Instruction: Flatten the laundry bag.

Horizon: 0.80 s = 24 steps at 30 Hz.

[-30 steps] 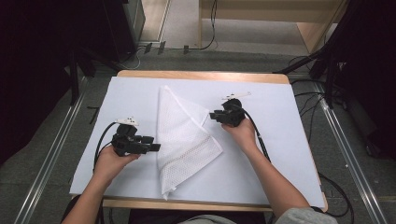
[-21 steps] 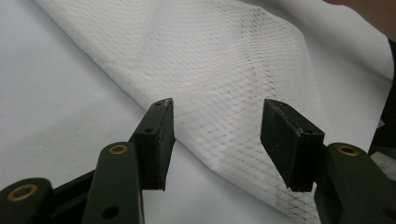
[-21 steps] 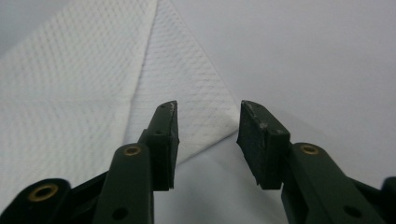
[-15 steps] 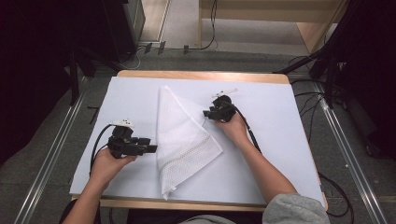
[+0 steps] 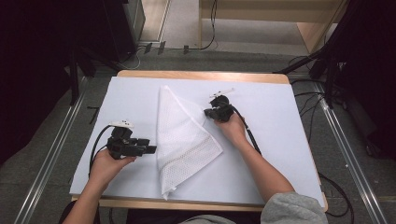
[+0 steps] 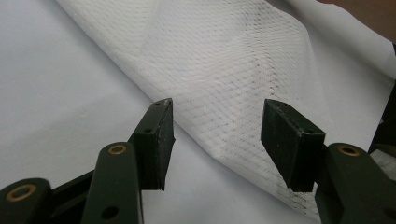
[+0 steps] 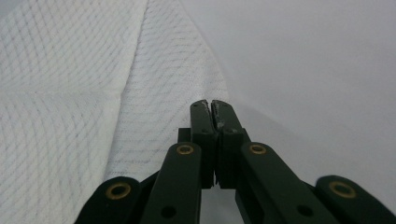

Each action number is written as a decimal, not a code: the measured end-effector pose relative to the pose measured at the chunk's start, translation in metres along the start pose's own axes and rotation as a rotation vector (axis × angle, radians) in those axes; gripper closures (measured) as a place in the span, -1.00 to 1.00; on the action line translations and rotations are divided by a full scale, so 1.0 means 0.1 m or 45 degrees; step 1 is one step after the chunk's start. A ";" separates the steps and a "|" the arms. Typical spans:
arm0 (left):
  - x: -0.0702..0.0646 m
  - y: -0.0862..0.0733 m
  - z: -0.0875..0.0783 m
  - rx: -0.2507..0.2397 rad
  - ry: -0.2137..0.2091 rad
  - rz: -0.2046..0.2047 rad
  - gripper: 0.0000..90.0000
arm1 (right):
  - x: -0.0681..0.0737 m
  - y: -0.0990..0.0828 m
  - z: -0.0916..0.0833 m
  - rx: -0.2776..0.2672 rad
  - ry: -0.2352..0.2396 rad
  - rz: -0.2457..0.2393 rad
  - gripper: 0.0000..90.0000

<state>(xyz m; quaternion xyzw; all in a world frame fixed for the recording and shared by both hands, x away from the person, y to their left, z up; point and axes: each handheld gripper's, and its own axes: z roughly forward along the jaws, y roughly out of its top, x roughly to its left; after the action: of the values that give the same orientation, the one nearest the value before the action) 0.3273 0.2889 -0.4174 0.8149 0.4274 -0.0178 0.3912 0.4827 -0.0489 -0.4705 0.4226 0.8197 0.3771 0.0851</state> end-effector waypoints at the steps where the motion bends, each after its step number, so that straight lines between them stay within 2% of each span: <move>1: 0.00 0.00 0.00 0.003 -0.002 0.003 0.00 | 0.00 0.00 -0.02 0.012 -0.009 -0.002 1.00; 4: -0.02 0.01 0.03 0.012 -0.013 0.011 0.00 | -0.06 0.00 -0.09 0.026 -0.014 0.022 1.00; 7: -0.05 0.06 0.06 0.008 -0.018 0.026 0.00 | -0.16 -0.01 -0.22 0.026 -0.024 0.080 1.00; 11: -0.11 0.14 0.12 0.012 -0.015 0.061 0.00 | -0.27 -0.07 -0.34 0.030 -0.050 0.109 1.00; 18: -0.27 0.31 0.28 0.044 -0.027 0.154 0.00 | -0.46 -0.22 -0.61 0.024 -0.082 0.158 1.00; 24: -0.35 0.40 0.37 0.051 -0.040 0.189 -0.01 | -0.58 -0.36 -0.76 0.034 -0.125 0.175 1.00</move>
<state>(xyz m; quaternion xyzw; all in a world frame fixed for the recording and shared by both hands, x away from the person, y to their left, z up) 0.3447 0.2274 -0.4052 0.8517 0.3590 -0.0101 0.3817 0.4618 -0.1474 -0.4530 0.4970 0.7885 0.3499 0.0934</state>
